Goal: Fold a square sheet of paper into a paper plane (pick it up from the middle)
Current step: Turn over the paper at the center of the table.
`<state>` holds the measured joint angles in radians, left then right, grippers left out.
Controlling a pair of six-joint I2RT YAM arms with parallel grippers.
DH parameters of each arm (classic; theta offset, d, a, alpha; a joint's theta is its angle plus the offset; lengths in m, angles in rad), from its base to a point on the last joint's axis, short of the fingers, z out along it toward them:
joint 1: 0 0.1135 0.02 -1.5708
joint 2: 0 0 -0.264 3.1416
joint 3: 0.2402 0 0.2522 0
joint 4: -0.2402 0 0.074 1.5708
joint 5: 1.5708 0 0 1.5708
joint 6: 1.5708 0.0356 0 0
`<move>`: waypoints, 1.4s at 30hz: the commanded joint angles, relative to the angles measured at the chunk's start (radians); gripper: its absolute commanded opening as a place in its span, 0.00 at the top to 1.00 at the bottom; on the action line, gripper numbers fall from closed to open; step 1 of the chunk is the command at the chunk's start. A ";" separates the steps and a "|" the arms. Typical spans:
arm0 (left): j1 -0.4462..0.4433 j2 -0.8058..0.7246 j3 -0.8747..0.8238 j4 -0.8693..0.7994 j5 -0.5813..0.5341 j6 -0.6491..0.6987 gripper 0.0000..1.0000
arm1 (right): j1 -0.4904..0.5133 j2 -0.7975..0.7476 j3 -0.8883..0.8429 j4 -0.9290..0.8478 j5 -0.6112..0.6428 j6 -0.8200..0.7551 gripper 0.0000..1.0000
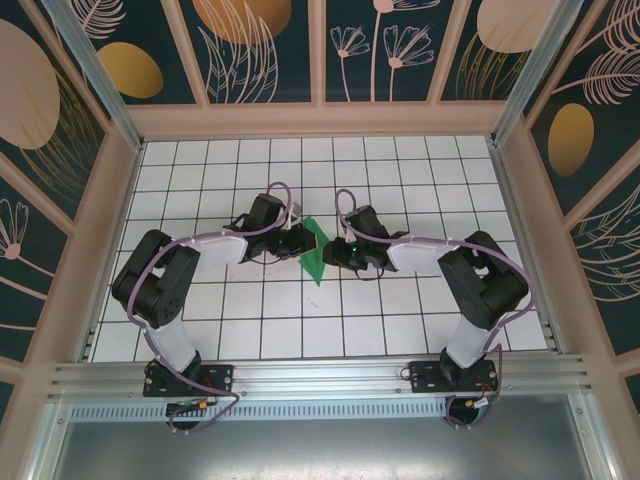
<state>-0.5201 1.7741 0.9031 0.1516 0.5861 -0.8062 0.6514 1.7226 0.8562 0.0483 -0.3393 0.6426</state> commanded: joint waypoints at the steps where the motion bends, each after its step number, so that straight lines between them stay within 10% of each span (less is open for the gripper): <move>1: -0.004 0.024 -0.010 -0.039 -0.039 0.001 0.82 | -0.007 0.016 0.027 0.009 0.013 0.011 0.63; 42: -0.004 0.107 -0.113 -0.001 -0.075 0.072 0.88 | -0.045 0.133 0.155 -0.024 0.090 0.015 0.57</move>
<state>-0.5171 1.8328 0.8188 0.1616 0.5335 -0.7631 0.6174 1.8256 0.9737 0.0509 -0.2832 0.6613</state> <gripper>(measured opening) 0.121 0.432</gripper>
